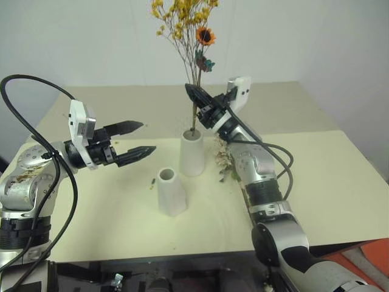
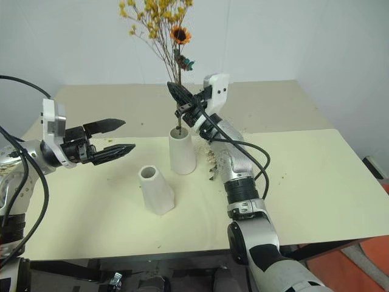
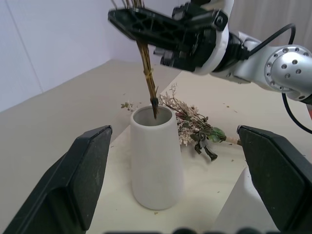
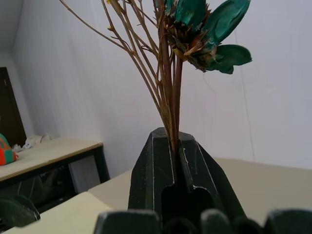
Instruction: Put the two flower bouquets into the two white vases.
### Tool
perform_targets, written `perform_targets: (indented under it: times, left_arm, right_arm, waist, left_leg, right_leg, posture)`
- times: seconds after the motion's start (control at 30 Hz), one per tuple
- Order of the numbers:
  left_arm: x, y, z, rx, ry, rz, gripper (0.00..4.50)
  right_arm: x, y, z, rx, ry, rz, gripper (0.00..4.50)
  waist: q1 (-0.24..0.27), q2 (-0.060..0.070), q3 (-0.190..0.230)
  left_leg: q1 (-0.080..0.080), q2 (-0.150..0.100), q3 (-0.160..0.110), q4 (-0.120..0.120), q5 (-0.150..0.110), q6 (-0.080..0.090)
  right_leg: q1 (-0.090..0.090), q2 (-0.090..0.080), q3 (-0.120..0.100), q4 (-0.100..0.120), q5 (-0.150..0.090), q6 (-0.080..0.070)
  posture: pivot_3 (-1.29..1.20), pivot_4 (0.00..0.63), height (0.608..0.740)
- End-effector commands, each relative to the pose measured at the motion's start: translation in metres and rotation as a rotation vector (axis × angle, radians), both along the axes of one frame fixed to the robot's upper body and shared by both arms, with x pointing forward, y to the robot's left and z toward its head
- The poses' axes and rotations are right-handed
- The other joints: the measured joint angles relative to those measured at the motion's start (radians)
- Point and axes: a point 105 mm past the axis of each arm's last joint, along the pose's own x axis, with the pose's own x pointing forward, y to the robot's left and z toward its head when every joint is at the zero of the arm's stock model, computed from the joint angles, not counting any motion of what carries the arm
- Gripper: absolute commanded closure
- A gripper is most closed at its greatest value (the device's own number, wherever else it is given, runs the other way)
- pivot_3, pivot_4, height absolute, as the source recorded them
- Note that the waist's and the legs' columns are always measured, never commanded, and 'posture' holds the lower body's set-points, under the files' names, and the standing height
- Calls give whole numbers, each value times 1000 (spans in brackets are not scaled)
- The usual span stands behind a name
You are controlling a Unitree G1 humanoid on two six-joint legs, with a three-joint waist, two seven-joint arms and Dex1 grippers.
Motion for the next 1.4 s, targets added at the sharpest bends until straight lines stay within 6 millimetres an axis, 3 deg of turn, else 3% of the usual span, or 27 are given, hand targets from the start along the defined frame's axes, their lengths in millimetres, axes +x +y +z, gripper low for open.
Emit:
perform_targets:
  times: [0.03, 0.53, 0.57, 0.93, 0.97, 1.17, 1.4]
  left_arm:
    - [-10, 3, 12, 4, -45, -7, 0]
    - [-19, 9, 13, 11, -42, 16, 0]
    - [-19, 9, 13, 12, -41, 15, 0]
    - [-15, 5, 15, 11, -46, -14, 0]
    - [-15, 5, 15, 11, -46, -16, 0]
    - [-13, 5, 15, 11, -41, -25, 0]
    - [-15, 0, 10, 8, -24, -67, 0]
  right_arm:
    - [-3, 4, 9, 6, -58, -1, 4466]
    - [2, 6, -27, -68, -83, -51, 4466]
    - [2, 6, -28, -71, -83, -51, 3921]
    - [-16, -14, -31, -188, -129, -25, 175]
    - [-19, -18, -32, -224, -136, -27, 13]
    - [-44, -57, -47, -525, -144, 37, 13]
    - [-53, -112, -64, -794, 140, -11, 13]
  waist:
    - [0, 0, 0]
    - [-1, 0, 0]
    - [-1, 0, 0]
    - [1, 0, 0]
    - [1, 0, 0]
    - [6, 0, 0]
    - [2, 0, 0]
  left_leg:
    - [0, 0, 0, 0, 0, 0]
    - [0, 0, 0, -1, 0, 0]
    - [0, 0, 0, -1, 0, 0]
    - [0, 0, 0, -1, 0, 0]
    - [0, 0, 0, -1, 0, 0]
    - [-1, 0, 0, 0, 0, 0]
    - [0, 0, 0, 0, 0, 0]
  right_leg:
    - [0, 0, 0, 0, 0, 0]
    - [0, 0, 0, 0, 0, 0]
    - [0, 0, 0, 0, 0, 0]
    - [0, 0, 0, 0, 0, 0]
    - [0, 0, 0, 0, 0, 0]
    - [0, 0, 0, -1, -2, 3]
    - [0, 0, 0, -1, -4, 7]
  posture:
    - [0, 150, 740]
    - [0, 150, 740]
    - [0, 150, 740]
    - [0, 150, 740]
    - [0, 150, 740]
    - [0, 150, 740]
    - [0, 150, 740]
